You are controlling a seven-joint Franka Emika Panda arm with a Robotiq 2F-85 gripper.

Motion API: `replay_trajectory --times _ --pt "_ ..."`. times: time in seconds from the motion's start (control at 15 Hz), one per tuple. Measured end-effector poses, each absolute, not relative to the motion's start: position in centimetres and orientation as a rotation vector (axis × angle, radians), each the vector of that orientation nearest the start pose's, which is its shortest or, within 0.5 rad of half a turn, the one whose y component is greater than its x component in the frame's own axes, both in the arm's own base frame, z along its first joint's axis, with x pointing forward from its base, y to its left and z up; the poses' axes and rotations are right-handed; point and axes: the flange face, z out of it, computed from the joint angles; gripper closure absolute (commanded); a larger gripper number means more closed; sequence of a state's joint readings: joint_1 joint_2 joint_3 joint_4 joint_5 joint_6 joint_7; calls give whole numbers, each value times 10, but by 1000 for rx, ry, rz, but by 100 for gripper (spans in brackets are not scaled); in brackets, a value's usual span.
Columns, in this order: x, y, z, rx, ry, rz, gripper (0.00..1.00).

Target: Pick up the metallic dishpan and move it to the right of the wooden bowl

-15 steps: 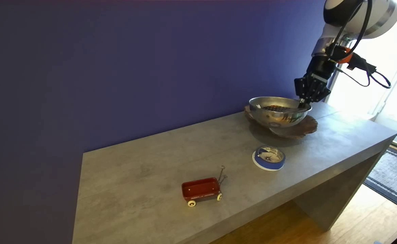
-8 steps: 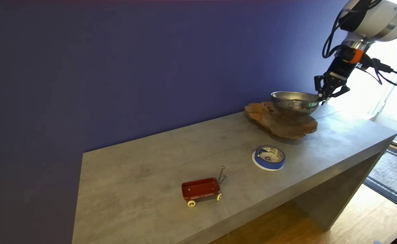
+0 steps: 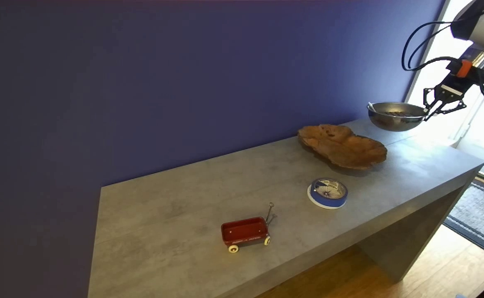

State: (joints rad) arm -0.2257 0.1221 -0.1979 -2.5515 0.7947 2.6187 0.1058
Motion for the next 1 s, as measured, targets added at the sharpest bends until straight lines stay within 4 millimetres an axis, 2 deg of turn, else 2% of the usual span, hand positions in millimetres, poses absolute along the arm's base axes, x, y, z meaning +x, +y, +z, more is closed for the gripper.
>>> replay_trajectory --times 0.33,0.4,0.47,0.53,0.8,1.0 --pt "384 -208 210 -2088 1914 -144 98" --pt "382 -209 207 -2040 1968 -134 91" --pt "381 -209 202 -2008 2008 -115 91" --pt "380 -208 198 -1990 2033 -98 98" --pt "378 -207 187 -1979 2060 -67 98" --pt "385 -207 189 -1922 2081 -85 98"
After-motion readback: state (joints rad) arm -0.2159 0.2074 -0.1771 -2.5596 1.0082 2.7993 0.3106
